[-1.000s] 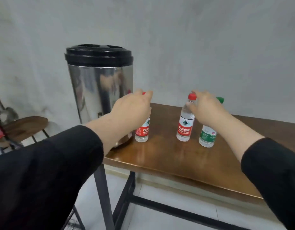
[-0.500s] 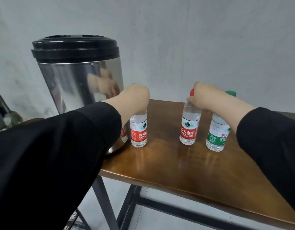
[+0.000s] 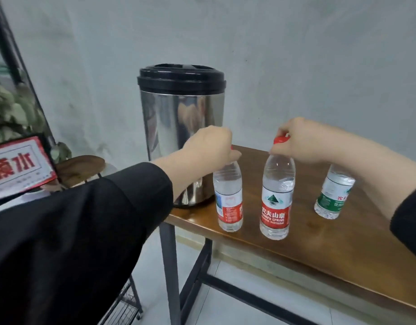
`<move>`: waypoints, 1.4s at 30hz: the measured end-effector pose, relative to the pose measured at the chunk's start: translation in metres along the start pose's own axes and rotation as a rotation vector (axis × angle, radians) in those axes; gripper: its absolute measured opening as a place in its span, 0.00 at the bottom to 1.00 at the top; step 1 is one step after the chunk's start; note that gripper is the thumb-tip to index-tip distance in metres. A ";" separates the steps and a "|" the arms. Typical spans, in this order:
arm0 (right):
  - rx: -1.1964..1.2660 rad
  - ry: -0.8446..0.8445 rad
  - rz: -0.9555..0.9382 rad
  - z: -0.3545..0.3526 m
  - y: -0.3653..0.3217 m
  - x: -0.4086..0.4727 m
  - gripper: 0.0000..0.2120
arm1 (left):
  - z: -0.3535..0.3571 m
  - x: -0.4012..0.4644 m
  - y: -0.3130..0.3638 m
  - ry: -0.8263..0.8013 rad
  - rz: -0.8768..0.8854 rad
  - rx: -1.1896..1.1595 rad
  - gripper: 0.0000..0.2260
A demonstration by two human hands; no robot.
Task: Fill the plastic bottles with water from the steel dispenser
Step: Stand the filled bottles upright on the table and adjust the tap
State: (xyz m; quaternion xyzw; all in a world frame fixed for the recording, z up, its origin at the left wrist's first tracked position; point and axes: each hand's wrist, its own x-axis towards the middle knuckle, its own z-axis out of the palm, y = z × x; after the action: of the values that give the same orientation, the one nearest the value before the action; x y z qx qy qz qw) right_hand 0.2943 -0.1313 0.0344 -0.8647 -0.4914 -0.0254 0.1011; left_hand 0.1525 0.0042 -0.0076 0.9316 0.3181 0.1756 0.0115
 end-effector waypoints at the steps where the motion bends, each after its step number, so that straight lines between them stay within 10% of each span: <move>1: -0.001 -0.018 -0.034 -0.004 -0.016 -0.009 0.12 | -0.009 -0.012 -0.007 -0.001 -0.019 -0.039 0.14; 20: 0.231 -0.228 -0.537 0.152 -0.352 -0.048 0.11 | -0.105 -0.275 -0.303 0.065 -0.557 0.142 0.16; 42: 0.206 -0.331 -0.955 0.465 -0.576 0.082 0.14 | 0.104 -0.299 -0.546 -0.159 -0.954 0.167 0.13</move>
State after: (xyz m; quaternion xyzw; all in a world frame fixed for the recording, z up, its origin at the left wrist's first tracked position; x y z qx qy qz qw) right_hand -0.1822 0.3169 -0.3221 -0.5221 -0.8407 0.1171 0.0835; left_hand -0.3543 0.2707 -0.2733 0.6903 0.7205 0.0530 0.0400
